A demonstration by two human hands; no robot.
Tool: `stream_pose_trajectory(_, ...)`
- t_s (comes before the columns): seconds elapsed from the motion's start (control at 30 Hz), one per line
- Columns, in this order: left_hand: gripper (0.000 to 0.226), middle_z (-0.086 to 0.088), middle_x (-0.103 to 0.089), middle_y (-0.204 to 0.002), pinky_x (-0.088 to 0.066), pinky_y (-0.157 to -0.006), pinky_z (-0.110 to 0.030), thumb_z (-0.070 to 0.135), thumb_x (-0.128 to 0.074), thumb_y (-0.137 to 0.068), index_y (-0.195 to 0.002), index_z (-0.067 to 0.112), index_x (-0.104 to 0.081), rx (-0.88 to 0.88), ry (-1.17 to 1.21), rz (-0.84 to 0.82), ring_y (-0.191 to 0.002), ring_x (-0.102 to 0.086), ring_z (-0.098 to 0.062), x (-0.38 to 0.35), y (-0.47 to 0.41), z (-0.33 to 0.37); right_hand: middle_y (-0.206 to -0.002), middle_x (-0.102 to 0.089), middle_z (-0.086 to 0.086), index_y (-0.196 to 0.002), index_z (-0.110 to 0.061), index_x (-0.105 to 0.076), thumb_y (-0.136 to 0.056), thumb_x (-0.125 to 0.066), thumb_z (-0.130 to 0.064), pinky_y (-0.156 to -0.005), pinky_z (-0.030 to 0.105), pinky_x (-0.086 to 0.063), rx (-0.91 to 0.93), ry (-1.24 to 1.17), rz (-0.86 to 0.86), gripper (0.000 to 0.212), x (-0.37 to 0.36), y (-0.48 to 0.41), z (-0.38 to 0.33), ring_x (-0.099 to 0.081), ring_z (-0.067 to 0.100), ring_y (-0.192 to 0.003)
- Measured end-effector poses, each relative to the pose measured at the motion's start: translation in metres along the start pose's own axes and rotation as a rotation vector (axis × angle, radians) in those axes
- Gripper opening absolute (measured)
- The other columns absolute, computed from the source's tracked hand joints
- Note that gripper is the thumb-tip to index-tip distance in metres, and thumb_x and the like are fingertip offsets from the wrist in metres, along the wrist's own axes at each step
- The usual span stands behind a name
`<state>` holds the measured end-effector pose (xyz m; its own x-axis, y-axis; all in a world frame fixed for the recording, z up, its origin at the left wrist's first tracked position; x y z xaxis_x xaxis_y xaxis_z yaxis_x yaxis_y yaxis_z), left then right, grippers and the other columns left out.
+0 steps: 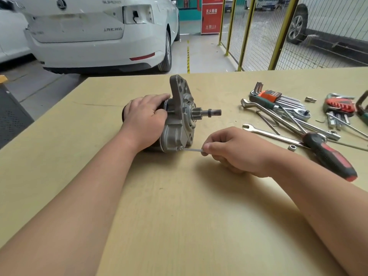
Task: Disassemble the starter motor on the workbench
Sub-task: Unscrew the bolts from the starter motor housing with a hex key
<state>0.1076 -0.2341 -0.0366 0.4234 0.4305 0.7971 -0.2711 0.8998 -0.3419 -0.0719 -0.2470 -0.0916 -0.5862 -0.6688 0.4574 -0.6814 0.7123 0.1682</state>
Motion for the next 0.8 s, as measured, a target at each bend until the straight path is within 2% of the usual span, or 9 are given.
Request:
stream_pose_trajectory(0.2, 0.066, 0.012, -0.046, -0.143, -0.014, -0.111, -0.034, 0.031, -0.023, -0.076, -0.137, 0.037, -0.047, 0.002, -0.014, 0.017, -0.132, -0.029, -0.018, 0.002, 0.001, 0.002, -0.05, -0.037, -0.006, -0.084, -0.009, -0.062, -0.096, -0.049, -0.017, -0.037, 0.017, -0.021, -0.115, -0.23, -0.099, 0.019, -0.012, 0.001, 0.007, -0.027, 0.01, -0.041)
stream_pose_trajectory(0.43, 0.065, 0.012, -0.05, -0.139, -0.018, -0.113, -0.039, 0.031, -0.023, -0.076, -0.135, 0.035, -0.05, -0.005, -0.014, 0.028, -0.129, -0.033, -0.019, 0.002, 0.0, 0.002, -0.051, -0.031, -0.005, -0.084, -0.009, -0.055, -0.099, -0.04, -0.016, -0.03, 0.012, -0.015, -0.384, -0.404, -0.264, 0.022, -0.023, 0.004, 0.013, -0.022, 0.005, -0.038)
stream_pose_trajectory(0.73, 0.065, 0.013, -0.05, -0.138, -0.018, -0.112, -0.039, 0.031, -0.024, -0.076, -0.135, 0.036, -0.05, -0.018, 0.0, 0.046, -0.128, -0.033, -0.017, 0.002, 0.0, 0.002, -0.05, -0.028, -0.007, -0.082, -0.011, -0.055, -0.099, -0.035, -0.018, -0.027, 0.012, -0.018, -0.467, -0.529, -0.385, 0.028, -0.036, 0.01, 0.017, -0.022, 0.003, -0.036)
stream_pose_trajectory(0.8, 0.064, 0.013, -0.05, -0.138, -0.018, -0.112, -0.038, 0.031, -0.024, -0.076, -0.135, 0.036, -0.05, -0.018, -0.001, 0.047, -0.128, -0.033, -0.017, 0.002, 0.0, 0.002, -0.05, -0.027, -0.007, -0.082, -0.01, -0.057, -0.1, -0.034, -0.019, -0.027, 0.012, -0.017, -0.469, -0.491, -0.384, 0.03, -0.034, 0.01, 0.015, -0.021, 0.004, -0.036)
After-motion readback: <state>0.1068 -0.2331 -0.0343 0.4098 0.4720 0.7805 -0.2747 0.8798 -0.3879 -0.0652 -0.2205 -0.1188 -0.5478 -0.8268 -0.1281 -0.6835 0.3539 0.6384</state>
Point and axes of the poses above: each hand's wrist, its own y-axis away from the middle knuckle, its own x-axis out of the back of the hand, z = x × y, the point moved 10 cm from there along -y, towards the middle knuckle
